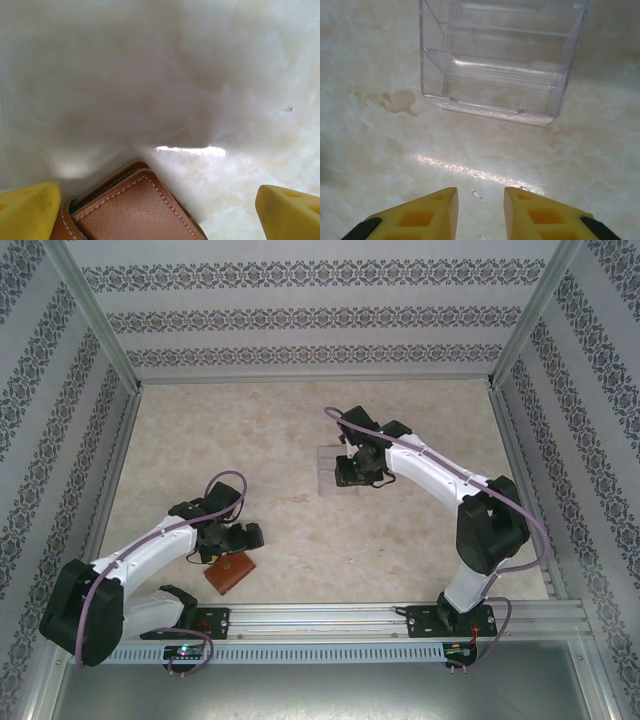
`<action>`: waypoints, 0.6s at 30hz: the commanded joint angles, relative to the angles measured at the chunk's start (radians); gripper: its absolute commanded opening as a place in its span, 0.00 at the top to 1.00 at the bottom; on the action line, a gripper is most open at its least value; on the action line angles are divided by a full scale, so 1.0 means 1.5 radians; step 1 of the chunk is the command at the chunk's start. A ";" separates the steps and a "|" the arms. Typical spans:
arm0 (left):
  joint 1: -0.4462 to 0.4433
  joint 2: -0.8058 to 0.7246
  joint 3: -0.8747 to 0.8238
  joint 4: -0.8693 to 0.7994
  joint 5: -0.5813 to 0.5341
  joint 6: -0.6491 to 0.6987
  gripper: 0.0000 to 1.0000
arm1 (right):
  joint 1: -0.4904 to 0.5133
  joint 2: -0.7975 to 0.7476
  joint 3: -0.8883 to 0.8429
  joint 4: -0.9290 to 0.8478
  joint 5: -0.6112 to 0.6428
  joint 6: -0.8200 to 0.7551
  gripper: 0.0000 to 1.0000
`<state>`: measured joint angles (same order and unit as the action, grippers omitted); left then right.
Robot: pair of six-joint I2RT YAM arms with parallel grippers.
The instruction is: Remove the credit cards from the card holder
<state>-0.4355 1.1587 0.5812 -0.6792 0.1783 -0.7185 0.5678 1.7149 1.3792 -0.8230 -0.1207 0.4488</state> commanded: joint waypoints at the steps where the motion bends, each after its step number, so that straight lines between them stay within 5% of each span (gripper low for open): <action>1: -0.037 -0.017 -0.014 -0.053 -0.025 -0.052 0.00 | 0.008 -0.030 -0.021 0.006 -0.010 0.000 0.68; 12: -0.134 -0.017 -0.026 -0.097 -0.071 -0.136 0.00 | 0.008 -0.057 -0.082 0.045 -0.026 0.003 0.67; 18: -0.144 -0.005 -0.020 -0.097 -0.090 -0.149 0.12 | 0.006 -0.069 -0.091 0.046 -0.026 0.003 0.67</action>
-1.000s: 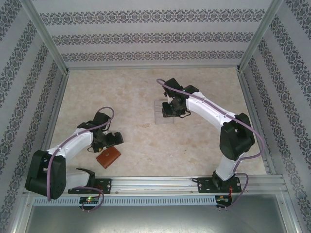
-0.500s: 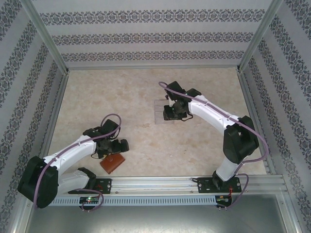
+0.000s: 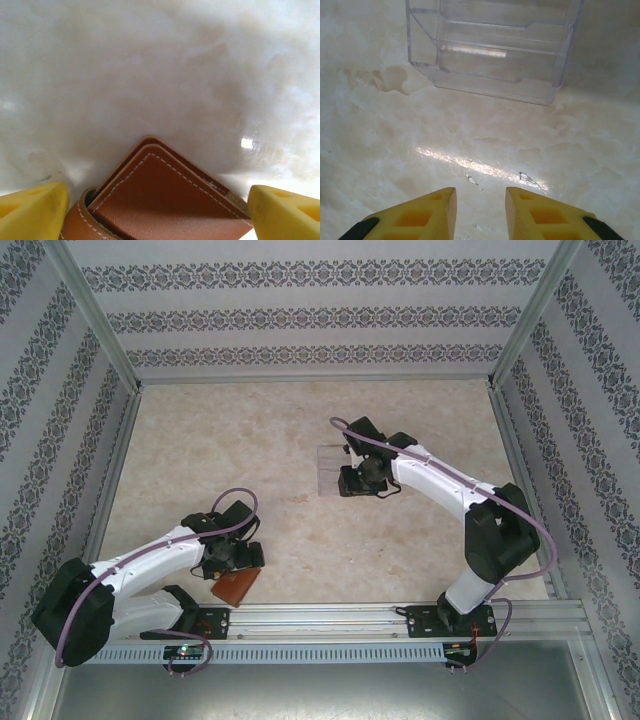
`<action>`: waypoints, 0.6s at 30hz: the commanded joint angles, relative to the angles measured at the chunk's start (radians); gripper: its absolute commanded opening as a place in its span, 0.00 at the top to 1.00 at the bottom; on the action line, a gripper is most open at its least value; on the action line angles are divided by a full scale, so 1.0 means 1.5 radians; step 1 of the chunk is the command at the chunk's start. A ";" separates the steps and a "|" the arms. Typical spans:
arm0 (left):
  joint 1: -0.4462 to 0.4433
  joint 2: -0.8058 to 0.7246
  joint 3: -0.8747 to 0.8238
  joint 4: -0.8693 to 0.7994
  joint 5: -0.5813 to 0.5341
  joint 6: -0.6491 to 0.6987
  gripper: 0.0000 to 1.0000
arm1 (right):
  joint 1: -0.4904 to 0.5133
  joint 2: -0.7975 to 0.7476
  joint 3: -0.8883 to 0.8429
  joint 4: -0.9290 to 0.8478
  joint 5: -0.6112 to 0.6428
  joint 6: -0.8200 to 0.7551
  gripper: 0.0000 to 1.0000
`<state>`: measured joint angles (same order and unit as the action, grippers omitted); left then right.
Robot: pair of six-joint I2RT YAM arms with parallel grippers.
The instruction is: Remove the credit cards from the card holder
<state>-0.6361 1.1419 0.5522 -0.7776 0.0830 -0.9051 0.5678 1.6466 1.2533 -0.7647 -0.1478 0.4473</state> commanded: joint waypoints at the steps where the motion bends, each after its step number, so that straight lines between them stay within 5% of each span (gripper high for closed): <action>1: -0.011 0.011 -0.002 -0.028 -0.027 -0.026 0.16 | 0.006 -0.025 -0.007 0.005 -0.007 0.004 0.67; 3: -0.011 0.021 -0.001 -0.022 -0.023 -0.027 0.16 | 0.007 -0.029 -0.008 0.004 -0.005 0.004 0.67; 7: -0.027 0.019 0.022 -0.036 -0.020 -0.013 0.00 | 0.007 -0.035 -0.009 -0.001 -0.002 0.009 0.67; 18: -0.079 0.019 0.031 -0.066 0.009 -0.011 0.00 | 0.007 -0.032 -0.004 -0.009 0.001 0.009 0.67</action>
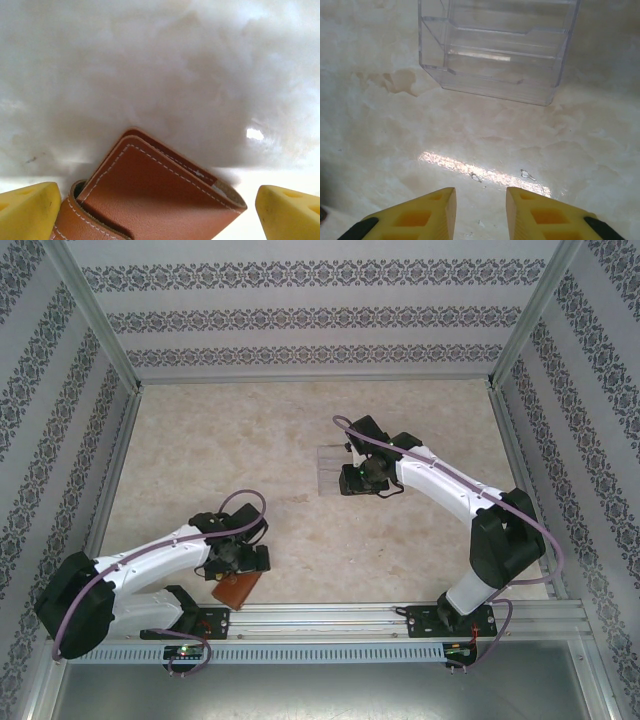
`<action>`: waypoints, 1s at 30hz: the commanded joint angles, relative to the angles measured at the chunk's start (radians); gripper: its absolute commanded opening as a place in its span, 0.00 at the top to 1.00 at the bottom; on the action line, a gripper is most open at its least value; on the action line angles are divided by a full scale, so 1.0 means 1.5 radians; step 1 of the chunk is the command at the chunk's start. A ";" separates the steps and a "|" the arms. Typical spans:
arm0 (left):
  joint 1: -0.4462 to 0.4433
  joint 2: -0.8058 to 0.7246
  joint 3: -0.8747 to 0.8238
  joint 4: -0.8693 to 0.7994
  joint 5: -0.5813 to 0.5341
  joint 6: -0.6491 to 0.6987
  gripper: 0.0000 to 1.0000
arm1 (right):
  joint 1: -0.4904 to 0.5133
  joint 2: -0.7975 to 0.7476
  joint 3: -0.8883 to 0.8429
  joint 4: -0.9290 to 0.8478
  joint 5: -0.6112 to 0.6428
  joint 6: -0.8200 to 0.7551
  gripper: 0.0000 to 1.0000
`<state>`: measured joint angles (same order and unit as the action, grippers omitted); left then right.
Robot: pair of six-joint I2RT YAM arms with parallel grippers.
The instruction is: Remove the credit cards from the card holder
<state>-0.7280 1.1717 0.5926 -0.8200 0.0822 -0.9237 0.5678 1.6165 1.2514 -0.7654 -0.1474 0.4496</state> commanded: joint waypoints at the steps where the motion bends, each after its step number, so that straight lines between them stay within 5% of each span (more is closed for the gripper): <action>1: -0.021 0.002 0.002 -0.038 0.010 0.001 0.00 | 0.007 -0.011 -0.002 -0.008 0.000 0.008 0.66; 18: -0.057 0.107 0.012 0.000 0.032 0.022 0.00 | 0.007 0.000 0.006 -0.008 -0.002 0.002 0.66; 23: -0.060 0.127 0.041 0.007 0.025 0.024 0.10 | 0.004 -0.010 0.001 -0.013 0.003 0.002 0.66; 30: -0.060 0.152 0.100 0.021 0.007 0.021 0.13 | -0.008 -0.030 -0.013 -0.011 0.007 0.008 0.66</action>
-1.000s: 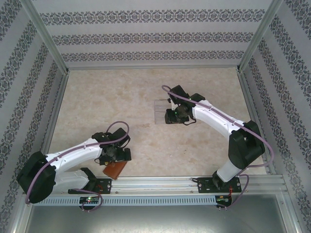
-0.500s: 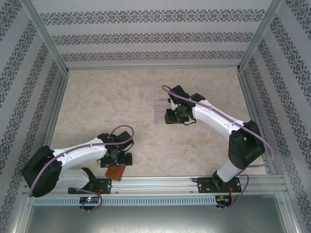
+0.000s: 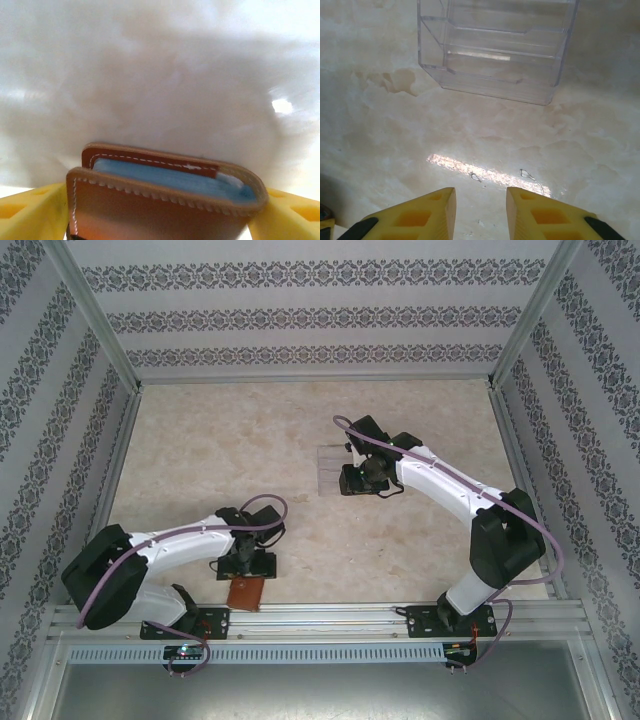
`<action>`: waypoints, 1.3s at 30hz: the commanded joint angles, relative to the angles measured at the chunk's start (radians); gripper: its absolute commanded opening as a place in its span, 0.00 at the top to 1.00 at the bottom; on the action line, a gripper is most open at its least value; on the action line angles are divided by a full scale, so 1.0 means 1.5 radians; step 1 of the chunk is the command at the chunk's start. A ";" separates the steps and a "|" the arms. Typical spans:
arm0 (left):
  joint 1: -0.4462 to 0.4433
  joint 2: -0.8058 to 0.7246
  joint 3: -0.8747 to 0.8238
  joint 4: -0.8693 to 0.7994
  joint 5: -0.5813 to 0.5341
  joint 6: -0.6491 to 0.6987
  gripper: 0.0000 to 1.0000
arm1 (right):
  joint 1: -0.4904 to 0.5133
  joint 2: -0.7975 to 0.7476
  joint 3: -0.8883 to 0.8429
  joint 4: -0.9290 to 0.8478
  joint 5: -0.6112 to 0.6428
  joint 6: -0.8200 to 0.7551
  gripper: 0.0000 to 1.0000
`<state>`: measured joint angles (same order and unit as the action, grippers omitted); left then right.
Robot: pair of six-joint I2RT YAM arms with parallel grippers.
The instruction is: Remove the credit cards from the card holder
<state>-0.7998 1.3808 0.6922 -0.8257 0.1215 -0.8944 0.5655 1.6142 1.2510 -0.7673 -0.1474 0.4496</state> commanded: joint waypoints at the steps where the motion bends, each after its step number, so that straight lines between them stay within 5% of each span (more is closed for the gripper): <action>1: -0.012 0.023 0.046 0.028 -0.023 0.003 0.13 | -0.009 -0.030 -0.016 -0.008 0.008 0.008 0.66; 16: -0.007 0.279 0.303 0.028 0.008 0.070 0.18 | -0.058 -0.076 -0.076 0.003 -0.019 -0.008 0.66; 25: -0.016 0.148 0.216 -0.098 -0.015 0.154 0.02 | -0.055 -0.113 -0.114 0.010 -0.018 0.000 0.66; 39: -0.078 0.100 0.133 -0.158 -0.038 0.144 0.00 | -0.045 -0.130 -0.117 -0.002 -0.013 0.000 0.66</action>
<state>-0.8986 1.5108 0.9104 -1.0222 0.0990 -0.6804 0.4873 1.4525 1.0878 -0.7578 -0.1665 0.4465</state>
